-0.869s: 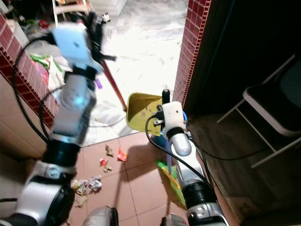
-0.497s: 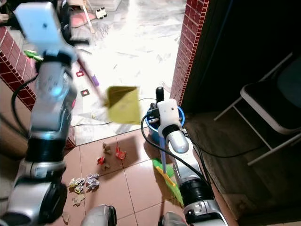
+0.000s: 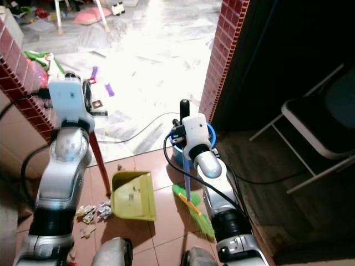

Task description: Sweep floor

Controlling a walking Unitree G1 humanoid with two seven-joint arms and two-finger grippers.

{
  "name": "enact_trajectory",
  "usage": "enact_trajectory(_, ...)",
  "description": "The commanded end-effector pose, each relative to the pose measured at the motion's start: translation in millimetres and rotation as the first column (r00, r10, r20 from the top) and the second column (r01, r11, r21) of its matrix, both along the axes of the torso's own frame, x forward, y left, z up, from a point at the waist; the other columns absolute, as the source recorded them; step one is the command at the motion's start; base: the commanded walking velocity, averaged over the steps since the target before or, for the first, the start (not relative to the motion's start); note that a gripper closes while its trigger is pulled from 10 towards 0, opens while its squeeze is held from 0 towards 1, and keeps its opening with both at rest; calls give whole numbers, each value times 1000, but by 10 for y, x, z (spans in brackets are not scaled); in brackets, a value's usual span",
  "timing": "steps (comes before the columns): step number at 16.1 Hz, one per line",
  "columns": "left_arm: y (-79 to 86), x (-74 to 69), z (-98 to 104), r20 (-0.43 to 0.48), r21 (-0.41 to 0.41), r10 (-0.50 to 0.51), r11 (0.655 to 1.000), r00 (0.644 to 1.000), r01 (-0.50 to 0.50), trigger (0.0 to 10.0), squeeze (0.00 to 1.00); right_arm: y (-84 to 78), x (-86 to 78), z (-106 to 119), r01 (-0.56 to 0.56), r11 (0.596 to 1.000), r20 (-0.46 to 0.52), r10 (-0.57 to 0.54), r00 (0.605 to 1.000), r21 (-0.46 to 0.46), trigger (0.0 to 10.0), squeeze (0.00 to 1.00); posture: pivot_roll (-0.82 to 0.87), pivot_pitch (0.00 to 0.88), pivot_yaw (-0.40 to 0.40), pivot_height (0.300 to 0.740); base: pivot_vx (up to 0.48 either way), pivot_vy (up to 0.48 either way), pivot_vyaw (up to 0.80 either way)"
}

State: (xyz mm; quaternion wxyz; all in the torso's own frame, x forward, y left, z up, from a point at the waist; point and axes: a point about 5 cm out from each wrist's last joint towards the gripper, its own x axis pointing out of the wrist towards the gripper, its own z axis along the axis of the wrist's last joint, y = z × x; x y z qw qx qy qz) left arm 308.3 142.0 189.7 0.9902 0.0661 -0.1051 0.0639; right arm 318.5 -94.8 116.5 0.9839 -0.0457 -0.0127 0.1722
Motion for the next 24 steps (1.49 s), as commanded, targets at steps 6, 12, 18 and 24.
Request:
enact_trajectory(6, -189, -167, -192, -45, -24, -90, 996, 995, 89, 10000, 0, -95, -83, -47, 49, 998, -29, -48, 998, 34, 10000, 0, -7, 49, -12, 740, 0, 0, -267)
enact_trajectory(12, -168, -134, -188, -40, -41, -85, 996, 996, 84, 10000, 0, -107, 41, 208, 42, 999, 30, -43, 999, 32, 10000, 0, -14, 53, -20, 740, 0, -221, 0)
enact_trajectory(18, -214, -101, -176, -38, -53, -97, 994, 995, 95, 10000, 0, 37, 83, 668, -33, 998, 169, 22, 985, 62, 10000, 0, -28, 56, -12, 740, 0, -282, 0)
enact_trajectory(24, -187, -101, -219, -52, -60, -94, 994, 994, 91, 10000, 0, -114, 205, 1150, -199, 979, 174, 189, 966, 41, 10000, 0, -33, 61, -7, 740, 0, -278, 0)
